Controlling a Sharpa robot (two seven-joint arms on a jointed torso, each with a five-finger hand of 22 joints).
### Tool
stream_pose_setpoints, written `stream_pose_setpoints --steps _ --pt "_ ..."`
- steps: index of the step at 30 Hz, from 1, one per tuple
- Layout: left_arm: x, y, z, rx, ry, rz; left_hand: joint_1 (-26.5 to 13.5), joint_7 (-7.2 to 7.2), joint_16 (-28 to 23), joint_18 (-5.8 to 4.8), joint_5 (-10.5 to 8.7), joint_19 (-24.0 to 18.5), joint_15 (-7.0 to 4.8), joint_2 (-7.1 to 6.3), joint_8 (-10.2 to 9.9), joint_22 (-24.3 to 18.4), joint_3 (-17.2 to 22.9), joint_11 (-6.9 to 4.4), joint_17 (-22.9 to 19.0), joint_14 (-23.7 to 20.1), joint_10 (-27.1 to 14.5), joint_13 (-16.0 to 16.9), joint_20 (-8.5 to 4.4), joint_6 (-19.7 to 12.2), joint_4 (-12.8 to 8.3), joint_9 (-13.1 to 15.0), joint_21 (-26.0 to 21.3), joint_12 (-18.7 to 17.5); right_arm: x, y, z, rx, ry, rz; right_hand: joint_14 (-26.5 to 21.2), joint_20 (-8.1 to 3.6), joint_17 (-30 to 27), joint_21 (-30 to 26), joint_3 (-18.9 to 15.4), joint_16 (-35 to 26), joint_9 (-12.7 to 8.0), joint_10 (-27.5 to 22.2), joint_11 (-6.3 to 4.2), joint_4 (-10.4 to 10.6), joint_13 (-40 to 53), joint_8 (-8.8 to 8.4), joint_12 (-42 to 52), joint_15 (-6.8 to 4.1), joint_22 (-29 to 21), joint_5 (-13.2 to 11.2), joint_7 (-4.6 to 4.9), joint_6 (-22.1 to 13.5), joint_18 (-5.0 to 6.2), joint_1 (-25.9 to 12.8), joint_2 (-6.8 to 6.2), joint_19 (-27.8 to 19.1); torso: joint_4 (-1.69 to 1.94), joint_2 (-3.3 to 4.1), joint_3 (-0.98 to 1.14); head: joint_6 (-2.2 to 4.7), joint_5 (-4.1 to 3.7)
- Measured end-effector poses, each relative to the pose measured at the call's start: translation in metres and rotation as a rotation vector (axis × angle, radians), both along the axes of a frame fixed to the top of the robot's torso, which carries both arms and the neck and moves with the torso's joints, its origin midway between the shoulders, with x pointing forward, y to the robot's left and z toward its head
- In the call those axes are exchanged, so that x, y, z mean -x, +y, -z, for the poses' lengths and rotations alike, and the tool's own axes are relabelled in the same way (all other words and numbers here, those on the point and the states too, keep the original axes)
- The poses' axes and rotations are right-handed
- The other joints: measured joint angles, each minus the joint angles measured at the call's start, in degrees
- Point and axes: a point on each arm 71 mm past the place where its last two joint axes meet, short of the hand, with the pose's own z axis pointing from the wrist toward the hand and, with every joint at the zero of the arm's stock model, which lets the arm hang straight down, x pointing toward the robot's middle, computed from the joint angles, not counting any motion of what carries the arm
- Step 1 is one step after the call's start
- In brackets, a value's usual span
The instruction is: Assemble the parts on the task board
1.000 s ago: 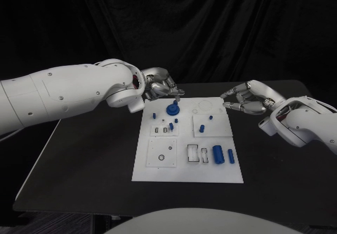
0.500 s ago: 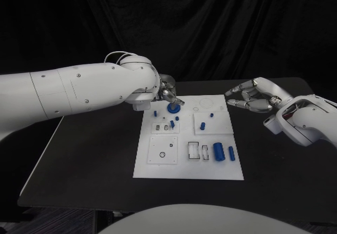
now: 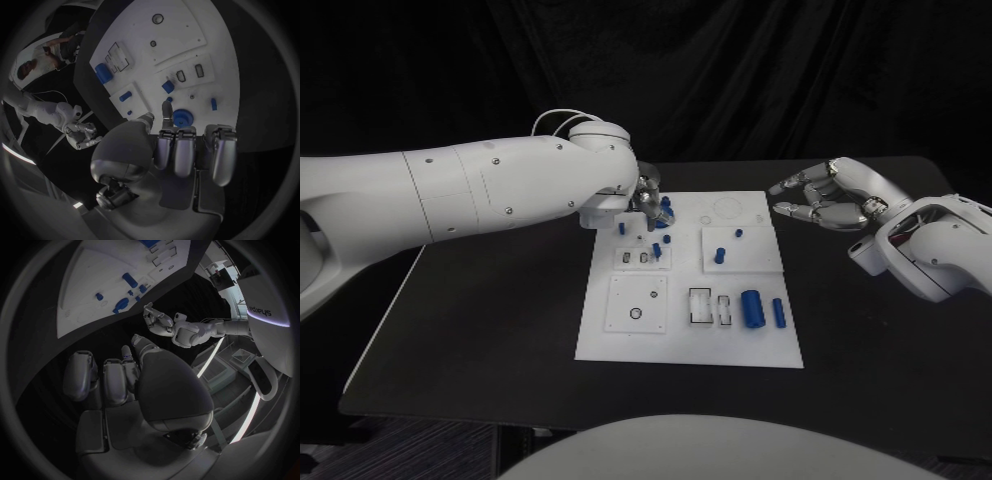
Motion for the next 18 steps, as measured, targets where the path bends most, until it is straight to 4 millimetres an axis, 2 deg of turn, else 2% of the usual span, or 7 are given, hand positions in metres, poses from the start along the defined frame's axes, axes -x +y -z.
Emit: stream_pose_setpoints --steps 3,7,9,18 --pt "0.001 0.002 0.008 -0.011 0.015 -0.008 -0.62 -0.33 0.00 0.00 0.00 0.01 -0.31 -0.28 0.00 0.00 -0.24 -0.26 0.00 -0.21 0.15 0.00 -0.03 0.98 0.24 0.89 0.00 0.00 0.000 0.001 0.000 0.006 -0.006 -0.004 0.00 0.00 0.00 0.00 0.00 0.00 0.00 0.00 0.00 0.00 -0.01 0.00 0.00 0.00 0.00 0.00 0.00 0.00 0.00 -0.03 -0.03 0.00 -0.06 0.15 -0.02 -0.01 0.11" --pt "0.004 0.002 0.017 -0.016 0.032 -0.008 -1.10 -0.54 0.00 0.01 0.27 -0.09 -0.55 0.20 0.00 0.00 -0.24 -0.49 0.00 -0.02 0.01 0.00 -0.50 1.86 0.23 1.40 -0.23 0.00 0.001 0.000 0.000 0.015 -0.014 -0.008 0.00 0.00 0.07 0.00 -0.16 0.00 -0.08 0.00 0.00 0.64 -0.05 0.00 0.26 0.00 0.00 0.00 0.00 0.00 0.00 -0.19 -0.19 0.00 -0.10 0.31 -0.04 -0.01 0.16" --pt "0.006 0.002 0.019 -0.017 0.037 -0.007 -1.34 -0.72 0.00 0.01 0.65 -0.07 -0.66 -0.01 -0.68 0.00 -0.24 -0.84 0.00 0.05 -0.02 0.00 -0.55 2.63 0.24 1.43 -0.32 0.00 0.001 0.000 -0.001 0.021 -0.020 -0.009 0.00 0.00 0.06 0.00 -0.16 0.00 -0.08 0.00 0.00 0.64 -0.06 0.00 0.26 0.00 -0.01 0.00 0.00 0.00 0.00 -0.41 -0.41 0.00 -0.08 0.32 -0.07 -0.01 0.16" --pt "0.008 0.003 0.025 -0.017 0.045 -0.011 -1.56 -0.98 0.00 0.01 0.86 -0.11 -0.85 -0.24 -1.88 -0.01 -0.39 -0.85 -0.01 -0.13 -0.03 -0.01 -0.92 3.86 0.08 1.43 -0.52 0.00 0.002 0.001 -0.001 0.043 -0.039 -0.019 0.00 0.00 0.21 0.00 -0.31 0.00 -0.13 0.00 0.00 0.79 -0.06 0.00 0.26 0.00 -0.01 0.00 0.00 0.00 0.00 -0.40 -0.40 0.00 -0.07 0.34 -0.03 -0.02 0.33"
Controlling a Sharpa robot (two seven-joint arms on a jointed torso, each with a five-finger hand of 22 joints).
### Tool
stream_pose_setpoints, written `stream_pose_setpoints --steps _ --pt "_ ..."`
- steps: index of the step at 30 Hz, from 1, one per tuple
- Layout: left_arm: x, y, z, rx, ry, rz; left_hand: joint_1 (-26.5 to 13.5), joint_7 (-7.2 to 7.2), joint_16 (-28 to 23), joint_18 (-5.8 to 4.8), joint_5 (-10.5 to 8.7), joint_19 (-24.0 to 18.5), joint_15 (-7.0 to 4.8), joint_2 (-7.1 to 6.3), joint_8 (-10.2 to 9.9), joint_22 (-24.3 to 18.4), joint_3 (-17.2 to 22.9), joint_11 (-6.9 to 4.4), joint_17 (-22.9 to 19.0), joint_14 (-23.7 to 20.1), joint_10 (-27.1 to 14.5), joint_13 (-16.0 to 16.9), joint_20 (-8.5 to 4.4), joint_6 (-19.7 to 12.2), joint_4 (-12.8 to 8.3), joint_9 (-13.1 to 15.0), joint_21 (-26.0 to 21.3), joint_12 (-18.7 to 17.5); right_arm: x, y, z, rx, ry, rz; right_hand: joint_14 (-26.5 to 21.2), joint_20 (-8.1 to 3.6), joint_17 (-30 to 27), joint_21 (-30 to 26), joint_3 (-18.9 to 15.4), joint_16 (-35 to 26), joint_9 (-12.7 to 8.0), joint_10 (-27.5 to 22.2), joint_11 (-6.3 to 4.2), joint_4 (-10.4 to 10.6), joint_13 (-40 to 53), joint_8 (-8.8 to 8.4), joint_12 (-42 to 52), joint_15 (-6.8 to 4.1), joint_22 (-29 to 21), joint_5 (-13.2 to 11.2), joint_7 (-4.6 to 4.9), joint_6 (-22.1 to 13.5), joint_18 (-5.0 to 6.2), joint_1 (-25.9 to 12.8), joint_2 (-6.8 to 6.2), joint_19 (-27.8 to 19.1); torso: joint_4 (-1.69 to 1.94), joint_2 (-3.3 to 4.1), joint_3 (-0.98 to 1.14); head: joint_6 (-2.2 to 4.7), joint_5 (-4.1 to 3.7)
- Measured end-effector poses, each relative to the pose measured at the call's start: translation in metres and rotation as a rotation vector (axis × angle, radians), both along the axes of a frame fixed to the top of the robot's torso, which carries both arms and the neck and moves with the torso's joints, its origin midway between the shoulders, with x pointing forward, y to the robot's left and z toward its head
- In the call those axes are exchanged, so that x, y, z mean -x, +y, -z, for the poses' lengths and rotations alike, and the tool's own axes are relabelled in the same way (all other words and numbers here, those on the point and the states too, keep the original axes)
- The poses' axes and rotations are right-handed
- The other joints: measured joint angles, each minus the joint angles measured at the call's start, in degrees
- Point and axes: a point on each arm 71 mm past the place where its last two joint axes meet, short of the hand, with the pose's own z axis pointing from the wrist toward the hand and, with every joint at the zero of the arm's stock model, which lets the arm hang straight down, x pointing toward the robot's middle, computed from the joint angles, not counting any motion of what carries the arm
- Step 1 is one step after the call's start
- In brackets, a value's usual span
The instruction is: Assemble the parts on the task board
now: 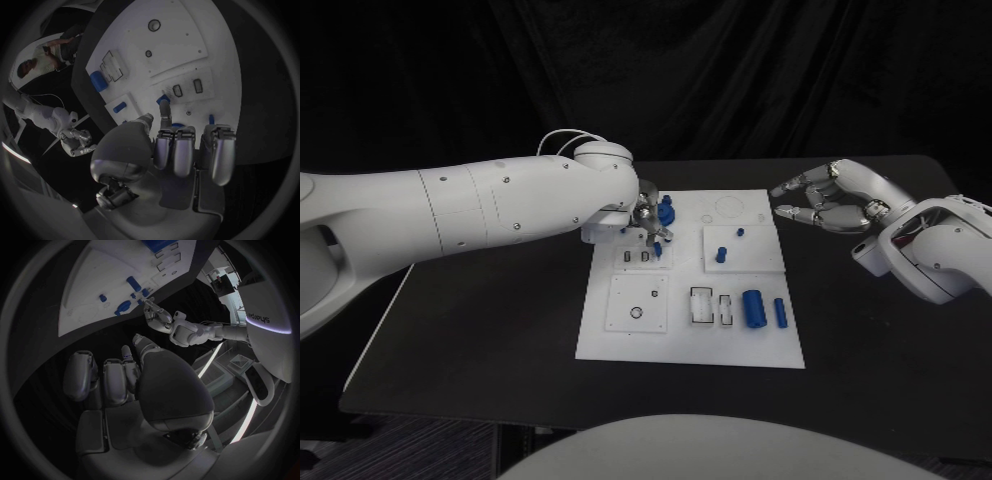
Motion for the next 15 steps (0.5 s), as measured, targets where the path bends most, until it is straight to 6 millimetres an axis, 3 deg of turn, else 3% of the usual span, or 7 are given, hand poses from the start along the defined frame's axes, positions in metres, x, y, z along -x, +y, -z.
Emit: stream_pose_setpoints --steps 15 --pt "0.0001 0.0029 0.0038 0.006 -0.004 -0.014 0.01 -0.18 0.00 0.01 0.22 0.21 -0.20 0.01 -1.27 -0.01 0.00 -0.22 -0.01 0.21 0.18 0.00 -0.20 0.66 0.00 -0.01 -0.22 0.00 0.0001 0.0010 0.0001 0.013 -0.007 -0.007 0.00 0.20 0.11 0.00 0.16 0.21 0.01 0.00 0.00 0.16 0.01 0.00 0.00 0.00 -0.01 0.00 -0.20 0.20 0.00 0.00 0.00 0.20 -0.16 -0.04 0.08 0.00 0.47"
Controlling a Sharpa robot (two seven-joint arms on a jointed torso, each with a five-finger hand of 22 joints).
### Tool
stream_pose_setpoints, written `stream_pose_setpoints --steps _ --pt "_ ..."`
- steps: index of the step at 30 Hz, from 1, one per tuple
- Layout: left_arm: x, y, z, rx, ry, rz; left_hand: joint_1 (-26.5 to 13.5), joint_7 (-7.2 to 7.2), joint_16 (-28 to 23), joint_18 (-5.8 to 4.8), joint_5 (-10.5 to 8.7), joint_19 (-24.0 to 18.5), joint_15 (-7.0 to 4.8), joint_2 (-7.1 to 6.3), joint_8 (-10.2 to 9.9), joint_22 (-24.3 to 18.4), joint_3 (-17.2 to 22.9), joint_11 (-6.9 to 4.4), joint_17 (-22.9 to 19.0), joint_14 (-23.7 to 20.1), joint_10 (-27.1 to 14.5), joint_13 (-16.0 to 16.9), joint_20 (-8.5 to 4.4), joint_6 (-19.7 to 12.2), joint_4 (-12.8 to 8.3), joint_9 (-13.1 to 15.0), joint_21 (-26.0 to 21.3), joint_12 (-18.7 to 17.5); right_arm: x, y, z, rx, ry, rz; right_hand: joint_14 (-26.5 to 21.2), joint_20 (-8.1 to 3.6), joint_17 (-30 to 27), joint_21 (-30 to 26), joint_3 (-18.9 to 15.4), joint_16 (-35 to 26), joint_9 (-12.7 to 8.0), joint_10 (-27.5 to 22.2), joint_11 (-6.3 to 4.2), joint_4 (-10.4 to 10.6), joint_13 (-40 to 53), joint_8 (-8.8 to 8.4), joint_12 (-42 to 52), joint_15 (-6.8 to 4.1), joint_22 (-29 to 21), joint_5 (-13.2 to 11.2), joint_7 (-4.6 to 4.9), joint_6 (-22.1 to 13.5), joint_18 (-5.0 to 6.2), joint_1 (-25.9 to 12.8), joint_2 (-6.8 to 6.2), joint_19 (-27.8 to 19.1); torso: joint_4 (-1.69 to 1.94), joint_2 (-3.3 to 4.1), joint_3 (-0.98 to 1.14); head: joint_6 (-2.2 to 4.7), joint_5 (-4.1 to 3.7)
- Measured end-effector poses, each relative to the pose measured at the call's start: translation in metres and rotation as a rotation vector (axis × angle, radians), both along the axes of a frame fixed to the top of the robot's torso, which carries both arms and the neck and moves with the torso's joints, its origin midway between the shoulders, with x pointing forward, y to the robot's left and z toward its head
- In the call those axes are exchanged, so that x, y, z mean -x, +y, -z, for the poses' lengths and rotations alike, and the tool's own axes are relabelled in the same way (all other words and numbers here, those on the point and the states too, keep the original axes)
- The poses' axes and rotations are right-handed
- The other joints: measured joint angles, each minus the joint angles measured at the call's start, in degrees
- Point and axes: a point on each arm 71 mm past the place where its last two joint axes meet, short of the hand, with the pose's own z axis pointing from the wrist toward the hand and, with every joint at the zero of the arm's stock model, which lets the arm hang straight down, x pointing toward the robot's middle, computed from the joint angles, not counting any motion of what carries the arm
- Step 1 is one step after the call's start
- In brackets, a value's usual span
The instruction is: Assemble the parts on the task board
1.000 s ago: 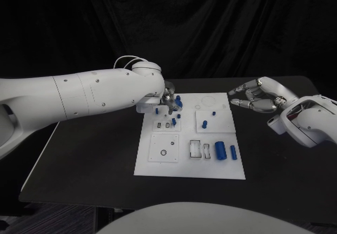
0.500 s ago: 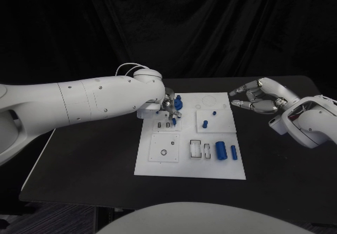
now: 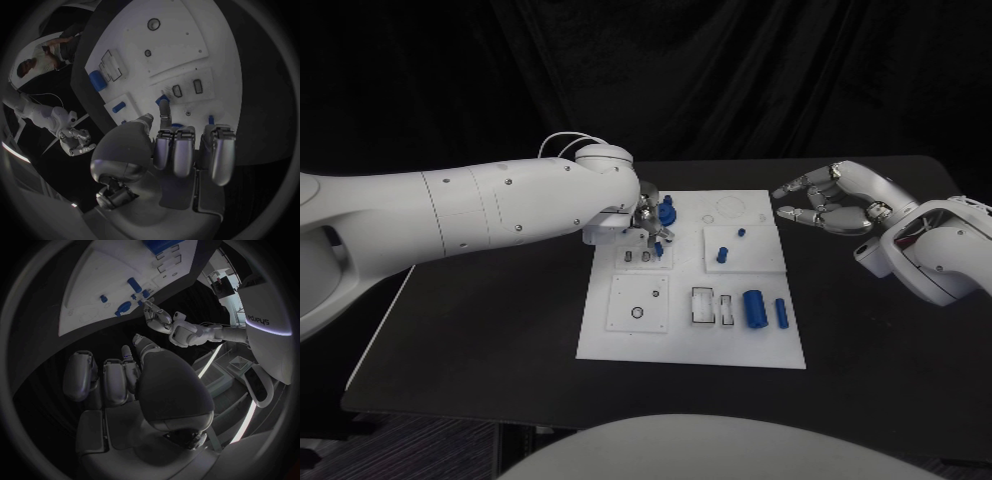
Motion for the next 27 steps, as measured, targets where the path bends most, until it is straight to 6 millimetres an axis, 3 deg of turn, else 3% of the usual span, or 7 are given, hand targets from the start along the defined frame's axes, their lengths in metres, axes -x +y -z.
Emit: stream_pose_setpoints --steps 10,27 --pt "0.000 0.003 0.006 0.007 -0.002 -0.018 -0.23 0.17 0.00 0.00 0.22 0.00 -0.21 -0.23 -1.37 0.00 0.00 -0.17 0.00 -0.21 -0.18 0.00 0.00 0.59 0.00 -0.12 -0.37 0.00 0.000 0.001 0.000 0.003 0.001 0.000 0.00 0.00 -0.01 0.00 0.00 0.00 -0.05 0.00 0.00 0.00 0.02 0.00 0.00 0.00 0.00 0.00 0.00 0.00 0.00 -0.25 0.25 0.00 0.23 0.09 -0.12 0.00 -0.37" --pt "-0.002 0.007 0.011 0.019 -0.007 -0.033 -0.53 0.18 0.00 0.00 0.22 0.00 -0.20 0.08 -2.54 -0.01 0.00 -0.17 0.00 -0.21 -0.18 0.00 0.01 0.99 0.00 -0.31 -0.67 0.00 -0.001 0.001 0.002 0.008 0.008 0.004 0.00 -0.20 -0.02 0.00 0.00 0.00 -0.05 -0.01 0.01 0.00 -0.04 0.00 -0.01 0.00 -0.01 0.00 0.00 0.00 0.00 -0.25 0.25 0.20 0.12 0.13 -0.11 0.00 -0.04"
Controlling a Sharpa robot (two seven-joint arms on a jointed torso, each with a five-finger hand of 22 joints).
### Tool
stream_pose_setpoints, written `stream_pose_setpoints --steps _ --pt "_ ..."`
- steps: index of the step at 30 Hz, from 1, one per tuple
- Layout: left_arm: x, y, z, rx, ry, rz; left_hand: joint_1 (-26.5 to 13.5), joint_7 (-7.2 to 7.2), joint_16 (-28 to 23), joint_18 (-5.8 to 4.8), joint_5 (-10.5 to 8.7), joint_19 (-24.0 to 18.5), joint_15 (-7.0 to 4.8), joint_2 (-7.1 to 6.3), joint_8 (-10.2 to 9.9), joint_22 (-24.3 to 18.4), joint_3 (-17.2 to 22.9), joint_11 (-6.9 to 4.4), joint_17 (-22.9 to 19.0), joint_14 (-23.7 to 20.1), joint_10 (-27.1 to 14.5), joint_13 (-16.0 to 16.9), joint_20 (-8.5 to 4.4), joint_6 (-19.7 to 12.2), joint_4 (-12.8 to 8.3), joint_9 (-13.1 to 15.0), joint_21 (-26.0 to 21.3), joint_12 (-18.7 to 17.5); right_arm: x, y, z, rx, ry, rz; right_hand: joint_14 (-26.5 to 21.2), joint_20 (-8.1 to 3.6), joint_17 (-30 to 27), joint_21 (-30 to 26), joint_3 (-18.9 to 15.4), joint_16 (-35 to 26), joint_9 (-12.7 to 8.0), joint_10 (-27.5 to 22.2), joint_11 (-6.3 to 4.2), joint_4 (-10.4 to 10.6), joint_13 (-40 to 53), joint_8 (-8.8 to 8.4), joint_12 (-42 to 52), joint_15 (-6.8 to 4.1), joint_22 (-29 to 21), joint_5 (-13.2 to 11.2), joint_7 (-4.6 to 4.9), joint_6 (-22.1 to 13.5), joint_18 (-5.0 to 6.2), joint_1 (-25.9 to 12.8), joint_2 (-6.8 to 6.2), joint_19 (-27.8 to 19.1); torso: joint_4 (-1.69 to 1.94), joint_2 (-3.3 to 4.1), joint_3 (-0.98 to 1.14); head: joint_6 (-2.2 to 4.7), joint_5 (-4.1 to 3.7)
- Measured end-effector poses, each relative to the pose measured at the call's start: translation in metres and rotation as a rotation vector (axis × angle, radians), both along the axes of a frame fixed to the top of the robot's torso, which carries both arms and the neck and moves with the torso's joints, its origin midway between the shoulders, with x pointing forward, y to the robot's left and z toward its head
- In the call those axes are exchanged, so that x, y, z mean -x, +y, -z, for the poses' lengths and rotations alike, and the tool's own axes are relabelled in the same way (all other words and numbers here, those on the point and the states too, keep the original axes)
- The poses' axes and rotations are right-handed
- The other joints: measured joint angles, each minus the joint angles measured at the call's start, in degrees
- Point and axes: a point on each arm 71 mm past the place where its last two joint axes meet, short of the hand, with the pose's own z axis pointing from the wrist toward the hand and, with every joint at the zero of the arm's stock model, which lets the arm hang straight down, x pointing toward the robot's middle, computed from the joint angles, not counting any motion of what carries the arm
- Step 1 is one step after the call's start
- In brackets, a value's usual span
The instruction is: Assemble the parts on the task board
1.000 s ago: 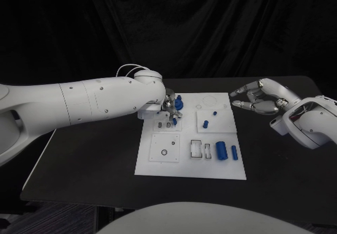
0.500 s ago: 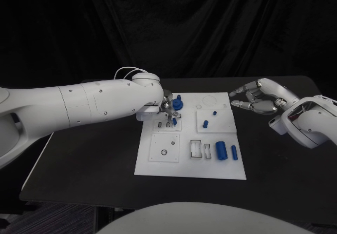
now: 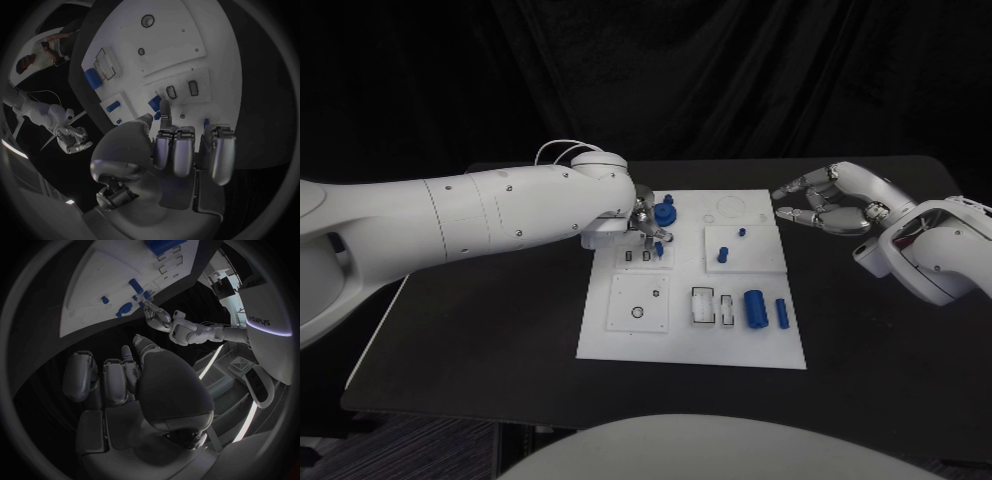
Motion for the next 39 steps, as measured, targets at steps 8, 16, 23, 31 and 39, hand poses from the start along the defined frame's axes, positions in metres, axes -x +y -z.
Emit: stream_pose_setpoints --steps 8,16,23,31,39 --pt "-0.0003 -0.0015 0.0011 0.007 0.000 0.006 0.00 0.00 0.00 0.00 0.00 0.00 0.00 0.00 -0.40 0.00 0.00 0.00 0.00 0.00 0.00 0.00 0.00 0.00 0.00 -0.06 0.00 0.00 -0.0002 -0.0003 0.0012 0.002 0.005 0.002 0.00 0.00 0.00 0.00 0.16 0.00 0.00 0.00 0.00 0.16 0.01 0.00 -0.02 0.00 0.00 0.00 0.00 0.00 0.00 0.00 0.00 0.00 0.01 -0.04 0.00 0.00 0.04" --pt "-0.0004 -0.0011 0.0029 0.010 0.002 0.007 0.00 0.00 0.00 0.00 0.00 0.00 0.00 0.00 -0.96 0.00 0.07 0.00 0.00 0.00 0.00 0.00 0.01 0.00 -0.43 -0.20 -0.22 0.00 -0.0004 -0.0016 0.0018 0.005 0.011 0.007 0.00 0.00 -0.01 0.00 0.16 0.00 0.00 0.00 0.00 0.16 -0.16 0.00 -0.02 0.00 0.00 0.00 0.00 0.00 0.00 0.00 0.00 0.00 -0.03 -0.08 -0.03 0.00 0.36" --pt "0.0003 -0.0006 0.0057 0.011 0.008 0.007 0.00 0.21 0.00 0.51 0.00 0.00 0.01 0.00 -1.61 0.04 0.23 0.00 0.00 0.00 0.00 0.00 0.01 0.20 -0.58 -0.27 -0.22 0.00 0.0000 -0.0013 0.0023 0.007 0.018 0.008 0.00 0.00 -0.01 0.00 0.16 0.00 -0.04 0.00 0.00 0.16 -0.16 0.00 -0.02 0.00 0.00 0.00 0.00 0.00 0.00 0.00 0.00 0.00 0.00 -0.09 -0.01 0.00 0.23" --pt "0.0008 -0.0008 0.0064 0.012 0.010 0.011 0.00 0.21 0.00 0.50 0.00 0.00 0.01 0.00 -1.64 0.04 0.23 0.01 0.00 0.00 0.00 0.00 0.01 0.20 -0.57 -0.27 -0.46 0.00 0.0006 -0.0004 0.0027 0.008 0.026 0.006 0.00 0.00 -0.02 0.00 0.16 -0.01 -0.04 0.00 0.00 0.16 -0.15 0.00 -0.02 0.00 -0.01 0.00 0.00 0.00 0.00 -0.22 0.23 0.00 0.03 -0.01 0.03 0.00 0.18" --pt "0.0008 -0.0010 0.0069 0.012 0.014 0.015 0.00 0.20 0.00 0.49 0.00 0.00 0.01 0.00 -1.92 0.03 0.23 0.01 0.00 0.00 0.00 0.00 0.01 0.20 -0.57 -0.30 -0.46 0.00 0.0008 0.0006 0.0032 0.010 0.033 0.005 0.00 0.00 -0.02 0.00 0.16 -0.01 -0.04 0.00 0.00 0.16 -0.15 0.00 -0.03 0.00 -0.01 0.00 0.00 0.00 0.00 -0.23 0.23 0.00 0.01 0.03 0.07 0.00 0.32"
